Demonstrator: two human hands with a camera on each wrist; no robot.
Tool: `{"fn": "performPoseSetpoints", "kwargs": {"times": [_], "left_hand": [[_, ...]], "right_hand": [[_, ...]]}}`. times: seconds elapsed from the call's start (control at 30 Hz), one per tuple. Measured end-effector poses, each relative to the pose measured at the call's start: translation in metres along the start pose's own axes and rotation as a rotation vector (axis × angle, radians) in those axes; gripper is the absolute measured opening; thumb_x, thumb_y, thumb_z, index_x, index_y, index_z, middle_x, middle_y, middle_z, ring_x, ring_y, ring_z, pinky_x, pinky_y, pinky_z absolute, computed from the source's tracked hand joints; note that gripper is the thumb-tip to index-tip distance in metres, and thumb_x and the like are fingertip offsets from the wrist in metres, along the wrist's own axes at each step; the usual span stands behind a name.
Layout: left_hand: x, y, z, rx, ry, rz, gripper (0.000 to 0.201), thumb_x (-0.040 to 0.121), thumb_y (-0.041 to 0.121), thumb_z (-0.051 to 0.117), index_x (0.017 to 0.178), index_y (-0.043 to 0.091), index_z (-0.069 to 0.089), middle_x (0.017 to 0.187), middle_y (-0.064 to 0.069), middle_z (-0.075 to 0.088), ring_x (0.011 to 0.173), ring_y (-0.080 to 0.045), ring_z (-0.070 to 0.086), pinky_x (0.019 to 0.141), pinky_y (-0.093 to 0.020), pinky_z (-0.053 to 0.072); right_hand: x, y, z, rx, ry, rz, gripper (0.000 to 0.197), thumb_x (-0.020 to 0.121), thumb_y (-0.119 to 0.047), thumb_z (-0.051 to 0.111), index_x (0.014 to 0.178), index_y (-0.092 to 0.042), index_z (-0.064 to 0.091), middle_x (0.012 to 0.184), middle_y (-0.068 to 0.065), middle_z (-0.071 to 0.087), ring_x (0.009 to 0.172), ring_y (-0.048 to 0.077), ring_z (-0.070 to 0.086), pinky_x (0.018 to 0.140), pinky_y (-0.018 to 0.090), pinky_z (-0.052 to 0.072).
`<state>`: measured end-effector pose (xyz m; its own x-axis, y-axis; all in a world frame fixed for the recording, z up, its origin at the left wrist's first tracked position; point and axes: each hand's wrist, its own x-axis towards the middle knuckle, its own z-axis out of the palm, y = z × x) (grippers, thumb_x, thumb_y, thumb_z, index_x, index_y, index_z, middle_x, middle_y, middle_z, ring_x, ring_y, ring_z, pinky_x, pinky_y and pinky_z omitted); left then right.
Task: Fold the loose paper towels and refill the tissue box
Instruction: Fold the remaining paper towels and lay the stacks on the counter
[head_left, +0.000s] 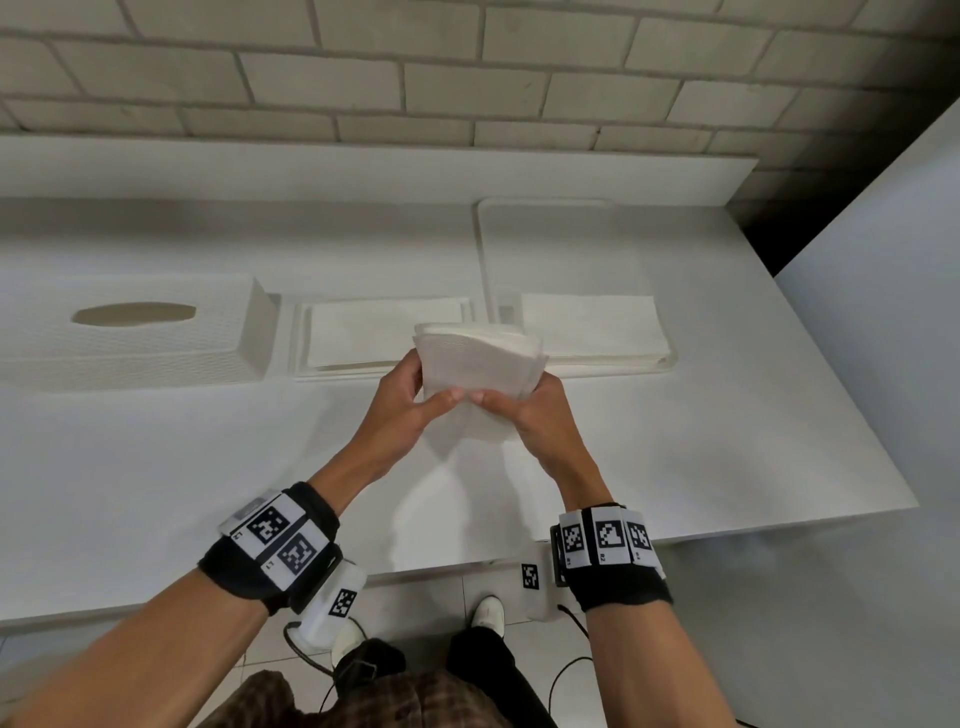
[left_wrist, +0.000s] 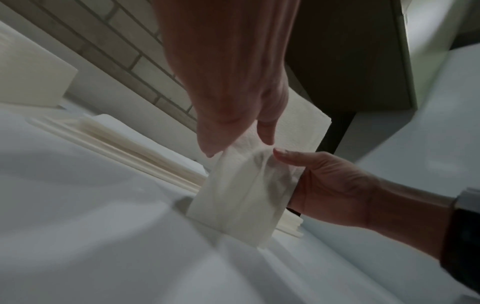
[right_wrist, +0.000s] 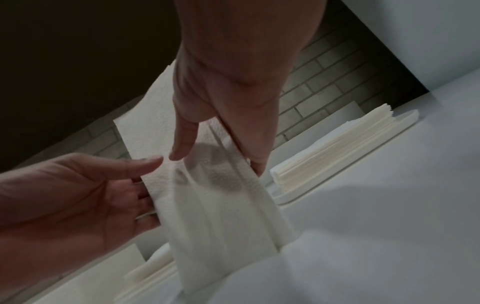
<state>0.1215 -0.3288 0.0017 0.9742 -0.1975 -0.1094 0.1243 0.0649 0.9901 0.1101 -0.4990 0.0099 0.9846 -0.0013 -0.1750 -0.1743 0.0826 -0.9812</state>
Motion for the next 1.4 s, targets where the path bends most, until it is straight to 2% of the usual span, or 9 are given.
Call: {"fn": "performPoseSetpoints", "kwargs": {"times": [0.2, 0.33, 0.5, 0.73, 0.97, 1.1, 1.2, 1.3, 1.4], "left_hand": [[-0.002, 0.001, 0.006, 0.005, -0.014, 0.024, 0.048, 0.075, 0.028, 0.072, 0.120, 0.029, 0.055, 0.118, -0.002, 0.068, 0.111, -0.017, 0.064, 0.094, -0.034, 0.052], [-0.003, -0.002, 0.008, 0.033, -0.007, 0.031, 0.045, 0.084, 0.022, 0.061, 0.128, 0.021, 0.049, 0.125, -0.008, 0.063, 0.115, -0.021, 0.061, 0.100, -0.045, 0.050], [-0.003, 0.002, 0.004, -0.021, -0.007, 0.053, 0.056, 0.070, 0.036, 0.073, 0.120, 0.029, 0.050, 0.124, -0.006, 0.062, 0.114, -0.018, 0.061, 0.093, -0.035, 0.053], [0.002, 0.006, -0.002, 0.173, 0.038, 0.045, 0.033, 0.085, 0.008, 0.069, 0.116, 0.016, 0.060, 0.110, -0.005, 0.070, 0.103, -0.023, 0.067, 0.086, -0.038, 0.055], [0.014, 0.032, -0.008, 0.530, -0.152, 0.047, 0.028, 0.078, 0.012, 0.072, 0.103, 0.022, 0.067, 0.098, -0.001, 0.071, 0.089, -0.020, 0.068, 0.079, -0.039, 0.055], [0.017, 0.036, -0.035, 0.356, -0.164, -0.084, 0.034, 0.070, 0.013, 0.083, 0.100, 0.024, 0.072, 0.104, -0.006, 0.072, 0.094, -0.015, 0.068, 0.082, -0.026, 0.052], [0.011, 0.025, -0.060, 0.074, -0.116, -0.173, 0.055, 0.052, 0.026, 0.091, 0.103, 0.017, 0.074, 0.109, -0.007, 0.074, 0.102, -0.021, 0.070, 0.089, -0.032, 0.054], [0.005, 0.002, -0.055, -0.005, -0.038, -0.235, 0.077, 0.042, 0.037, 0.095, 0.110, 0.010, 0.069, 0.112, -0.007, 0.074, 0.106, -0.023, 0.069, 0.097, -0.037, 0.052], [0.001, -0.011, -0.051, 0.016, 0.054, -0.203, 0.054, 0.049, 0.032, 0.093, 0.097, 0.016, 0.073, 0.100, -0.002, 0.077, 0.097, -0.019, 0.071, 0.098, -0.041, 0.050]], "right_hand": [[-0.001, 0.002, 0.005, 0.013, 0.009, 0.001, 0.034, 0.077, -0.005, 0.078, 0.110, -0.008, 0.068, 0.099, 0.005, 0.075, 0.093, 0.018, 0.073, 0.079, 0.031, 0.058], [-0.002, 0.002, 0.008, -0.017, 0.027, -0.008, 0.033, 0.078, -0.008, 0.078, 0.109, -0.009, 0.069, 0.099, 0.004, 0.075, 0.092, 0.017, 0.072, 0.079, 0.031, 0.057], [-0.002, 0.000, 0.004, -0.017, 0.016, -0.034, 0.038, 0.078, -0.006, 0.077, 0.114, -0.010, 0.066, 0.103, 0.004, 0.074, 0.095, 0.018, 0.071, 0.081, 0.031, 0.058], [-0.005, -0.015, -0.001, -0.034, 0.027, -0.072, 0.024, 0.080, -0.004, 0.074, 0.102, -0.013, 0.071, 0.095, 0.001, 0.076, 0.087, 0.015, 0.072, 0.076, 0.029, 0.057], [0.006, -0.047, -0.020, -0.418, -0.144, -0.054, 0.016, 0.081, -0.013, 0.075, 0.095, -0.007, 0.073, 0.089, 0.009, 0.073, 0.077, 0.015, 0.066, 0.068, 0.026, 0.053], [0.003, -0.031, -0.041, -0.261, -0.013, 0.004, 0.017, 0.081, -0.012, 0.074, 0.097, -0.007, 0.074, 0.096, 0.011, 0.076, 0.086, 0.019, 0.072, 0.079, 0.033, 0.056], [-0.002, -0.013, -0.053, 0.042, 0.043, 0.075, 0.025, 0.077, -0.010, 0.075, 0.102, -0.007, 0.072, 0.100, 0.009, 0.076, 0.093, 0.025, 0.073, 0.084, 0.037, 0.056], [-0.003, 0.007, -0.044, 0.056, 0.016, 0.153, 0.028, 0.074, -0.009, 0.077, 0.101, -0.007, 0.072, 0.100, 0.011, 0.076, 0.094, 0.027, 0.071, 0.085, 0.037, 0.056], [-0.005, 0.015, -0.036, -0.089, -0.005, 0.177, 0.022, 0.077, -0.009, 0.077, 0.098, -0.008, 0.074, 0.095, 0.009, 0.077, 0.087, 0.023, 0.073, 0.078, 0.033, 0.056]]}}
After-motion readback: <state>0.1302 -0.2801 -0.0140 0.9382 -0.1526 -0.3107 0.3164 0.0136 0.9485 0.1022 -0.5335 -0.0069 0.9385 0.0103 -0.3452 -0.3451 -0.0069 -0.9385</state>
